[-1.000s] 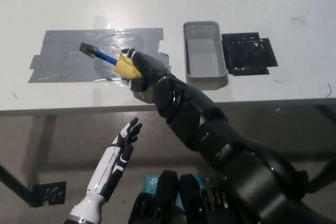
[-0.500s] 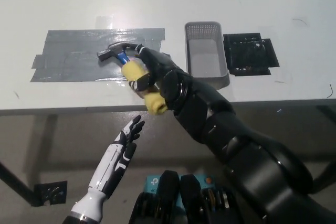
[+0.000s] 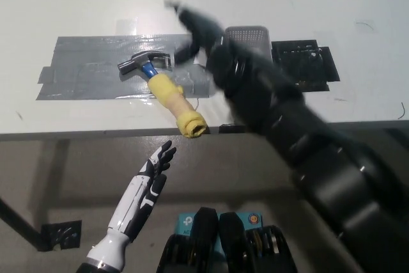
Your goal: The robot picks the hammer placed on top of the gray container with right hand and places it on the grey area of the desk
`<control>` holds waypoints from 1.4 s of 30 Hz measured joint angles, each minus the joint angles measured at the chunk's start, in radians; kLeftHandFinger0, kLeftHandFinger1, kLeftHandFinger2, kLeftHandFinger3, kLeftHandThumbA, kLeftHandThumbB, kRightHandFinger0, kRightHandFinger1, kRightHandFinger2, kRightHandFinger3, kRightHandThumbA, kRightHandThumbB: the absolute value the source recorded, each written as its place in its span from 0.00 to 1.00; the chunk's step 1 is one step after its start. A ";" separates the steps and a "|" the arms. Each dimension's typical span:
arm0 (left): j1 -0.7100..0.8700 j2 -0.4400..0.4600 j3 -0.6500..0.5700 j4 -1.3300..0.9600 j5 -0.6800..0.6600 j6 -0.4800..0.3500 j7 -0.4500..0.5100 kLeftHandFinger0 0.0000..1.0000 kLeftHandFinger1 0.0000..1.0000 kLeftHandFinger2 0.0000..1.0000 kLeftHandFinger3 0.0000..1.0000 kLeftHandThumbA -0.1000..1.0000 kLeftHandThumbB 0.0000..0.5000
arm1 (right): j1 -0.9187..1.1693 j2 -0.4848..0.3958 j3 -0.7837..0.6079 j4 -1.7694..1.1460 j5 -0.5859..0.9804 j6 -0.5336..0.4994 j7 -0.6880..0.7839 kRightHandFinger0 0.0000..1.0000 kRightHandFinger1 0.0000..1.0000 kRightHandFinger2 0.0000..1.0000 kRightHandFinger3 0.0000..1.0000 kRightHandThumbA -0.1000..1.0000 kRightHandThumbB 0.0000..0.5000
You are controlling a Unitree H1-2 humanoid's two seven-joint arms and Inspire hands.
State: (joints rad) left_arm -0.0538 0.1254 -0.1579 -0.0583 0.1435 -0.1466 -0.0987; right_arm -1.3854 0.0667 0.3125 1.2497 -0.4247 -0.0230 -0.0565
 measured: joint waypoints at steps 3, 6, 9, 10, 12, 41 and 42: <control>-0.005 0.000 0.002 0.002 -0.001 0.001 0.000 1.00 1.00 1.00 1.00 1.00 0.55 | -0.005 -0.042 -0.021 -0.135 0.006 0.000 0.012 1.00 1.00 1.00 1.00 1.00 0.81; -0.006 0.000 0.003 0.006 -0.002 0.001 0.000 1.00 1.00 1.00 1.00 1.00 0.56 | 0.026 -0.071 -0.029 -0.258 0.008 0.004 0.028 1.00 1.00 1.00 1.00 1.00 0.82; -0.007 0.000 0.004 0.012 -0.002 0.001 0.000 1.00 1.00 1.00 1.00 1.00 0.55 | 0.075 -0.095 -0.035 -0.363 0.012 0.010 0.043 1.00 1.00 1.00 1.00 1.00 0.75; -0.009 0.000 0.005 0.016 -0.002 0.001 0.000 1.00 1.00 1.00 1.00 1.00 0.54 | 0.097 -0.102 -0.037 -0.397 0.014 0.013 0.047 1.00 1.00 1.00 1.00 1.00 0.76; -0.014 0.000 0.006 0.028 -0.002 0.001 0.000 1.00 1.00 1.00 1.00 1.00 0.53 | 0.159 -0.121 -0.043 -0.476 0.020 0.021 0.057 1.00 1.00 1.00 1.00 1.00 0.77; -0.071 -0.004 0.026 0.143 -0.004 0.001 0.001 1.00 1.00 1.00 1.00 1.00 0.45 | 1.121 -0.325 -0.186 -1.369 0.121 0.104 0.093 1.00 1.00 1.00 1.00 0.92 0.47; -0.072 -0.004 0.032 0.143 -0.005 0.001 0.002 1.00 1.00 1.00 1.00 1.00 0.43 | 1.154 -0.322 -0.192 -1.403 0.126 0.098 0.091 1.00 1.00 1.00 1.00 0.91 0.44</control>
State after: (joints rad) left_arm -0.1257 0.1209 -0.1262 0.0845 0.1381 -0.1452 -0.0968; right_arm -0.2313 -0.2550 0.1209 -0.1537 -0.2986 0.0745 0.0347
